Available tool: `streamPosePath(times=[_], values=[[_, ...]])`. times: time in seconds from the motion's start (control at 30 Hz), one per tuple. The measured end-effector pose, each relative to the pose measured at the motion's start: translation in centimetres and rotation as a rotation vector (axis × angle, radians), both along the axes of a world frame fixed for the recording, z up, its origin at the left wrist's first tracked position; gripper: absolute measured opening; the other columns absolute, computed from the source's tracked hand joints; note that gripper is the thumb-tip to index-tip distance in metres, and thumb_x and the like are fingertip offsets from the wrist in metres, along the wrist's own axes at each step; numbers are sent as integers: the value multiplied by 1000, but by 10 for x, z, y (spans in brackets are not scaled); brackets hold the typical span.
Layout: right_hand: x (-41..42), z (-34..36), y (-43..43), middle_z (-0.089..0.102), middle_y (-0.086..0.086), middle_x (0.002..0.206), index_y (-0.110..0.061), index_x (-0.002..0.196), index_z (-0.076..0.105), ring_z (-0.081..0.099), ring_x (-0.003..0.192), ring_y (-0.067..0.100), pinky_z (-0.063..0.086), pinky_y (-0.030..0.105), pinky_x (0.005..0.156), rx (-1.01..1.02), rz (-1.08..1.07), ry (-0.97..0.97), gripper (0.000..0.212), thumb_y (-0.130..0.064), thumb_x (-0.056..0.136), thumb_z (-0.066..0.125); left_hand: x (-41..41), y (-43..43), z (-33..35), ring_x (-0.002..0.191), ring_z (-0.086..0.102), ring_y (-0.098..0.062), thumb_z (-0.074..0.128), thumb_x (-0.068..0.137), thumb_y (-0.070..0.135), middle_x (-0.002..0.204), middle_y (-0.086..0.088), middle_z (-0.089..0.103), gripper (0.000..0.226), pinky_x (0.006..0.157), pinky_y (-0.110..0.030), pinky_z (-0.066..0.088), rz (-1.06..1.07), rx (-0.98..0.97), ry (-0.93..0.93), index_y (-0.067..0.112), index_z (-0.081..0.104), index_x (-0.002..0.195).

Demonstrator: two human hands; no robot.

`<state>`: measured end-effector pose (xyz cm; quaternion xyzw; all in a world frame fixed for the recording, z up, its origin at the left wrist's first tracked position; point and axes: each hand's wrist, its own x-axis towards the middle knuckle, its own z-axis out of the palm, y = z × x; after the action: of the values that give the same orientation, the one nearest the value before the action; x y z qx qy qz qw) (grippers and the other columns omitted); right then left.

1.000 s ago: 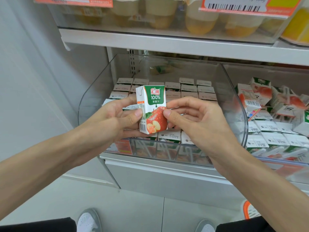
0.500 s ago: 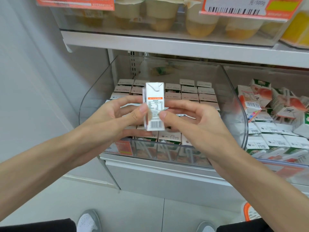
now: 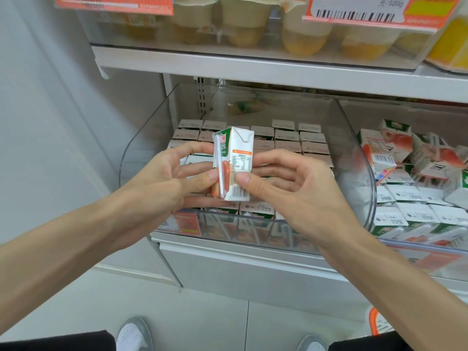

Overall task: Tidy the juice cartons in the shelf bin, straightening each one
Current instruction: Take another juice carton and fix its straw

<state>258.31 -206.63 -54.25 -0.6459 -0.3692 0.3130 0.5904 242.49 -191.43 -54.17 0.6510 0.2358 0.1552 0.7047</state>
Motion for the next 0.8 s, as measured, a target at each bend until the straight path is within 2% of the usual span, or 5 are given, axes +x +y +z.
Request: streamPosePath(times=[0.2, 0.37, 0.53, 0.7, 0.8], values=[[3, 0, 0, 83, -4, 102, -15, 109, 81, 80, 92, 13, 63, 25, 88, 25, 27, -9, 16, -12, 95, 75, 0, -1, -2, 116, 75, -30, 56, 104, 10, 128, -7, 76, 46, 93, -43, 63, -38, -9, -5, 19, 52, 148], [2, 2, -1, 82, -12, 107, -23, 117, 80, 77, 102, 5, 60, 26, 95, -39, 54, -47, 36, 3, 102, 60, -1, -1, -1, 115, 75, -29, 58, 101, 8, 128, -8, 76, 46, 90, -41, 64, -32, -6, -30, 19, 57, 145], [1, 5, 1, 82, -9, 108, -27, 120, 78, 78, 100, 10, 61, 21, 89, -38, 91, 0, 22, -28, 101, 69, 0, -4, -1, 108, 78, -22, 73, 89, 19, 127, 1, 76, 39, 79, -27, 64, 9, 133, -9, 20, 74, 128], [3, -2, 3, 82, -11, 108, -22, 123, 77, 77, 102, 6, 59, 19, 90, -21, 43, 9, 25, -26, 100, 69, 1, -3, 0, 112, 76, -24, 71, 94, 21, 132, 0, 73, 39, 87, -31, 64, -11, 215, -19, 26, 73, 132], [5, -1, 2, 82, -9, 106, -27, 121, 75, 78, 100, 8, 59, 26, 92, -21, 4, 45, 26, -29, 96, 73, 0, -2, 1, 120, 72, -23, 62, 103, 21, 138, 1, 69, 39, 93, -36, 63, -56, 272, -25, 28, 67, 141]])
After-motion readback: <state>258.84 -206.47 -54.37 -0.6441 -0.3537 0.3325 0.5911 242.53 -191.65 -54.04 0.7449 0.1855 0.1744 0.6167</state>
